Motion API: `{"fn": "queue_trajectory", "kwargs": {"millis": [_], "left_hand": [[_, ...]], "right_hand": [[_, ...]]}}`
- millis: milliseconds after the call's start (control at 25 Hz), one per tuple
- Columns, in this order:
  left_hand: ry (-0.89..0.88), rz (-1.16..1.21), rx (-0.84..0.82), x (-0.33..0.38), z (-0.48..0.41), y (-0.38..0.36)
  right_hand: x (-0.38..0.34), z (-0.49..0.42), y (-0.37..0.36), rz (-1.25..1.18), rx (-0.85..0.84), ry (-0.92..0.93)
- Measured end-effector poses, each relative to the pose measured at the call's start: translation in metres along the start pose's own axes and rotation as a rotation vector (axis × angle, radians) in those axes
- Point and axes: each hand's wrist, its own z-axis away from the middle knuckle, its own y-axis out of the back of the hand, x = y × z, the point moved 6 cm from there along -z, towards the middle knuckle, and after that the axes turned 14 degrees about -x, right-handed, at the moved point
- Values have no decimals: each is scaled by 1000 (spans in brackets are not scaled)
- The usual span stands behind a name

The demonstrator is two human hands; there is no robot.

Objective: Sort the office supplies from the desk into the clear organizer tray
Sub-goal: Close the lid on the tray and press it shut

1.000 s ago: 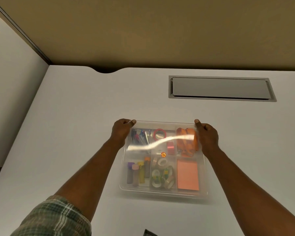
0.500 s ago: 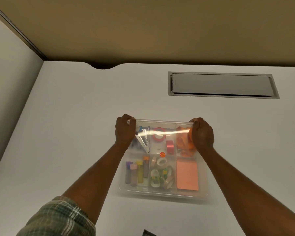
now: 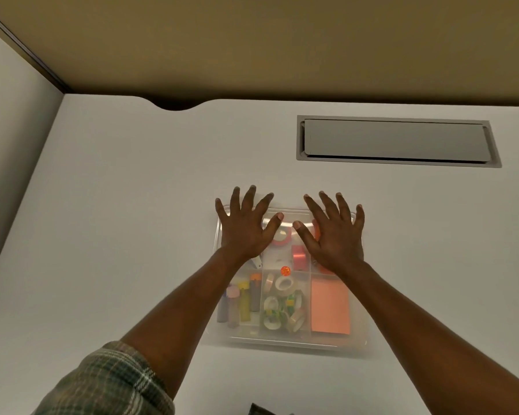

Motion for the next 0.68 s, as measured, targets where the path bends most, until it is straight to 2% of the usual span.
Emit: {"fn": "queue_trajectory", "kwargs": {"millis": [200, 480, 680], "left_hand": [[-94, -37, -77, -6, 10, 4], [-61, 5, 22, -30, 128, -23], [-26, 3, 13, -17, 161, -37]], "right_hand": [[3, 5, 6, 6, -95, 60], [19, 109, -29, -26, 6, 30], [17, 140, -46, -52, 33, -17]]}}
